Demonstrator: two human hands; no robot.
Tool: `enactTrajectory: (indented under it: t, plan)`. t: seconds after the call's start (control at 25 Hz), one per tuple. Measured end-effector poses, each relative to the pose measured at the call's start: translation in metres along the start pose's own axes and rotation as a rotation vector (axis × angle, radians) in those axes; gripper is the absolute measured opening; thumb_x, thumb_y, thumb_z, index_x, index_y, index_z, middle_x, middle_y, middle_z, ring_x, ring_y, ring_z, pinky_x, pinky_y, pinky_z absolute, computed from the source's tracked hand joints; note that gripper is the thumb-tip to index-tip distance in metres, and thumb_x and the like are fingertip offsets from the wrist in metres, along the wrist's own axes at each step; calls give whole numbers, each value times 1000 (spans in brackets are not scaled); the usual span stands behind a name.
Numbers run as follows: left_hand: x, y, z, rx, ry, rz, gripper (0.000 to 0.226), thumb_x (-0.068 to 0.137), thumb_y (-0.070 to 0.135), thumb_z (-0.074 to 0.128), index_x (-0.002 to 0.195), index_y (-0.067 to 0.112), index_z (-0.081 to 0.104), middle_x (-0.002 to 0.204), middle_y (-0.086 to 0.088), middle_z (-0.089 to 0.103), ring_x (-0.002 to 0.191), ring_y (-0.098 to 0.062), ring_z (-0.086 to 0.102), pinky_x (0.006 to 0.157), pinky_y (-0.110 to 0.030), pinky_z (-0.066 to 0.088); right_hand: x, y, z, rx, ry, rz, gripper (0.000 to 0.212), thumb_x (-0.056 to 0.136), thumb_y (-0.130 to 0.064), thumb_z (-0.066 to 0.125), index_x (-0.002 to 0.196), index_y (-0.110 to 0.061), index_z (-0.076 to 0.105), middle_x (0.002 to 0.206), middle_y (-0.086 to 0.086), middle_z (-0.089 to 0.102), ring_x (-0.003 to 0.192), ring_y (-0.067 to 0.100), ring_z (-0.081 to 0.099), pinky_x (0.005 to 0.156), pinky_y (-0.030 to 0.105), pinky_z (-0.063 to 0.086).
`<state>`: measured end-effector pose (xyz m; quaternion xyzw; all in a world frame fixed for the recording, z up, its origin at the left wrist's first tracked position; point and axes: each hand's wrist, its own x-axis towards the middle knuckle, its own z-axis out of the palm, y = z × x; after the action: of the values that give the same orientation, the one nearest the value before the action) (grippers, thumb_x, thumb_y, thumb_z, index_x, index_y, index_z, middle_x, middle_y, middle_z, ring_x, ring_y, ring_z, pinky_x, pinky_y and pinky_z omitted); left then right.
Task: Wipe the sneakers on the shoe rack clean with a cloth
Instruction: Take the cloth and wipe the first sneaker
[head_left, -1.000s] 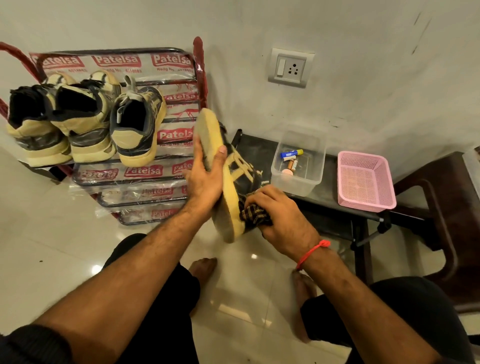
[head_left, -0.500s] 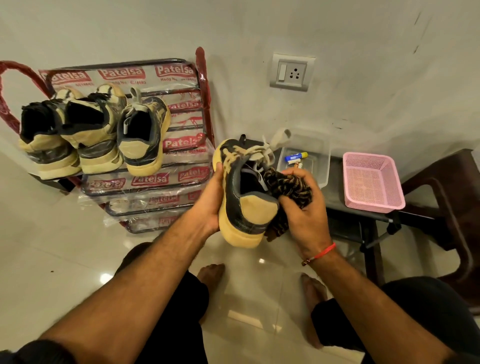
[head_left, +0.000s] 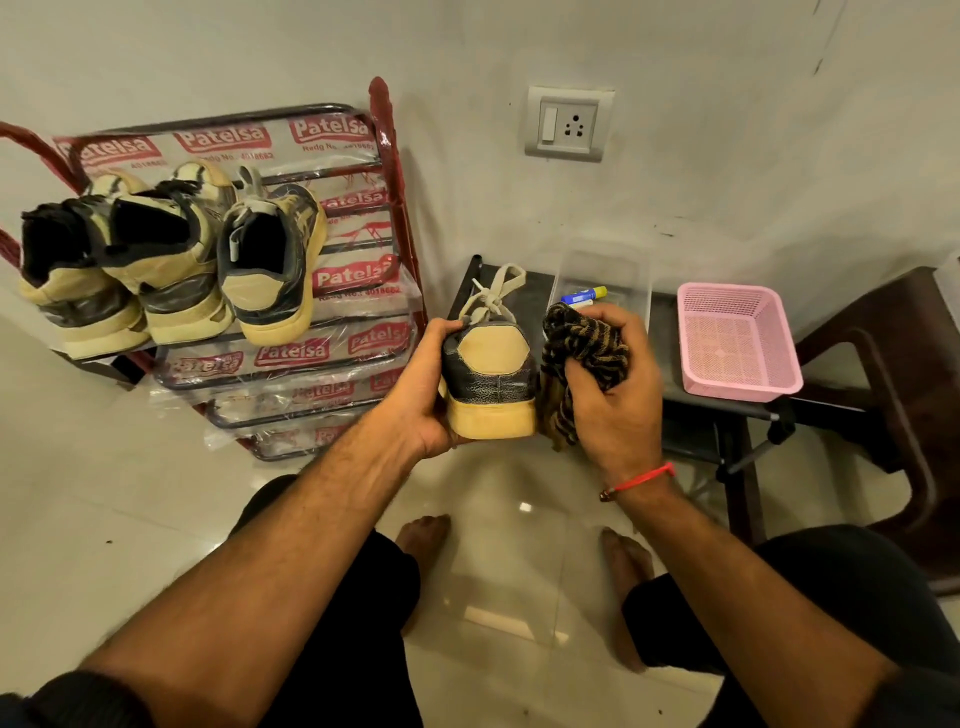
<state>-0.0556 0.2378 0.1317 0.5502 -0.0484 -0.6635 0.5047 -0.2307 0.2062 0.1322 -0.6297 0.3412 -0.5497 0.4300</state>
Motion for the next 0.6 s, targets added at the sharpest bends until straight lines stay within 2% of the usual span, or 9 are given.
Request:
enactTrajectory:
  t: [0.04, 0.12, 0.2, 0.28, 0.36, 0.44, 0.48, 0.56, 0.6]
  plan:
    - [1, 2, -2, -14, 14, 3, 49, 82, 57, 66, 111, 19, 74, 103, -11, 77, 80, -30, 75, 69, -46, 61, 0, -5, -1, -26, -32, -58, 42, 77, 7, 59, 114, -15, 60, 110, -5, 64, 104, 18, 64, 91, 36, 55]
    - [3, 0, -3, -5, 34, 20, 50, 85, 58, 65, 114, 19, 74, 104, -12, 77, 88, -31, 74, 75, -48, 61, -7, -12, 0, -162, -227, -227, 38, 76, -1, 63, 113, -9, 63, 110, 4, 63, 104, 21, 62, 92, 36, 54]
    - [4, -4, 2, -7, 55, 28, 50, 90, 58, 60, 113, 16, 75, 104, -12, 77, 97, -29, 72, 89, -46, 59, -18, -12, 6, -460, -446, -432, 38, 77, -14, 67, 116, -12, 65, 115, 8, 58, 103, 21, 59, 89, 29, 52]
    - [5, -5, 6, -26, 79, 43, 47, 94, 53, 56, 111, 14, 76, 103, -11, 77, 97, -28, 72, 92, -43, 58, -17, -2, 4, -681, -517, -556, 37, 80, -25, 65, 116, -16, 66, 118, 9, 54, 104, 25, 57, 82, 30, 52]
    - [8, -2, 6, -11, 104, 100, 41, 95, 45, 55, 115, 15, 75, 107, -10, 77, 95, -28, 73, 85, -46, 60, -1, 9, -9, -702, -453, -509, 34, 81, -24, 65, 113, -14, 67, 116, 11, 53, 105, 27, 56, 84, 37, 55]
    - [8, -1, 5, 21, 116, 132, 33, 95, 41, 55, 110, 18, 75, 105, -6, 78, 90, -26, 74, 79, -46, 62, 13, 16, -26, -655, -377, -387, 33, 77, -7, 71, 110, -11, 68, 112, 11, 54, 105, 27, 55, 86, 44, 54]
    - [4, -2, 5, 52, 115, 126, 31, 95, 41, 55, 103, 20, 76, 100, -5, 78, 84, -24, 75, 74, -43, 62, 14, 16, -30, -632, -371, -355, 37, 75, 1, 73, 110, -9, 68, 112, 11, 54, 104, 25, 55, 87, 43, 53]
    - [6, -4, 8, 61, 143, 94, 32, 96, 40, 54, 96, 18, 77, 90, -5, 77, 74, -23, 73, 68, -37, 59, 5, 8, -18, -570, -460, -382, 40, 73, 4, 72, 111, -8, 67, 113, 11, 55, 106, 24, 55, 92, 36, 51]
    - [4, -5, 9, 72, 177, 96, 34, 97, 38, 52, 102, 15, 77, 88, -6, 76, 73, -23, 72, 66, -35, 58, -5, 2, -6, -562, -539, -423, 40, 74, 1, 71, 113, -8, 66, 116, 11, 55, 108, 24, 54, 95, 33, 49]
